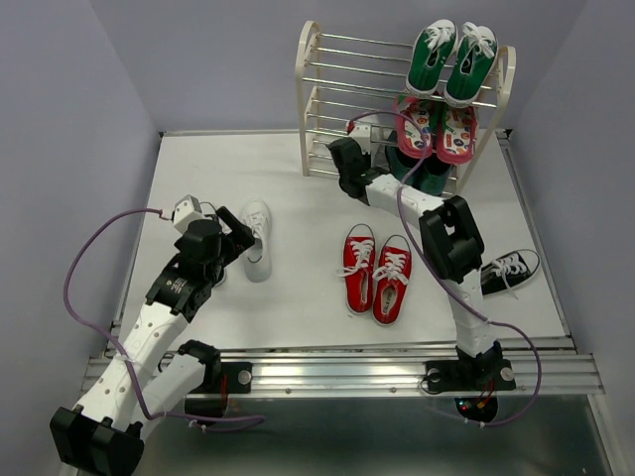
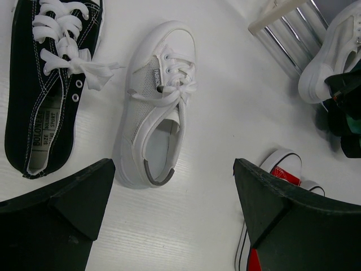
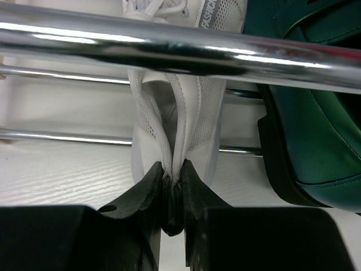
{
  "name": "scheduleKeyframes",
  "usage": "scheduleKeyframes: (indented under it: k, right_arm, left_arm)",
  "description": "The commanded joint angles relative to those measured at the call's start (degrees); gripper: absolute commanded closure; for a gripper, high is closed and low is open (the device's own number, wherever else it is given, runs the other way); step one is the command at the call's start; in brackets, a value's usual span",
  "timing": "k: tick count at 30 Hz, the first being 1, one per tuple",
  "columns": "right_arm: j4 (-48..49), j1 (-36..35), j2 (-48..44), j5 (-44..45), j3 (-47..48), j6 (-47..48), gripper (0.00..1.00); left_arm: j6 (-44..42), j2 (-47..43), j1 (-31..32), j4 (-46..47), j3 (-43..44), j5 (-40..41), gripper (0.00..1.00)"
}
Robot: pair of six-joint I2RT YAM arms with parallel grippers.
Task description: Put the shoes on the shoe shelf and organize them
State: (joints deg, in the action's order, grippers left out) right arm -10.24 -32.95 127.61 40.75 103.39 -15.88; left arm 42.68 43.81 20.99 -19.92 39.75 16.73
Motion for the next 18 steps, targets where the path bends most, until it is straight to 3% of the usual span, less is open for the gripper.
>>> scheduleKeyframes:
  k: [1,4,9,13,18]
  right_arm:
    - [6.90,0.86,-1.14,4.51,3.39,0.59,0.91]
    - [7.34,0.87,-1.23,4.51,2.95,0.41,0.85]
    - [7.52,1.40,-0.52,4.69,2.69,0.41,0.60]
    - [7.52,1.40,-0.52,4.60,2.34,0.41,0.51]
    - [7.52,1.40,-1.84,2.76,1.37,0.06,0.32]
  left_arm:
    - [-0.23,-0.39,-0.25,1.03,-0.64,1.81,0.01]
    - [-0.14,-0.66,-0.16,0.76,-0.63,2.08,0.01]
    - [-0.14,-1.01,-0.25,0.76,-0.46,2.25,0.01]
    - [-0.05,-0.92,-0.25,0.76,-0.64,2.34,0.01]
    - [0.04,-0.48,-0.16,0.32,-0.55,2.08,0.01]
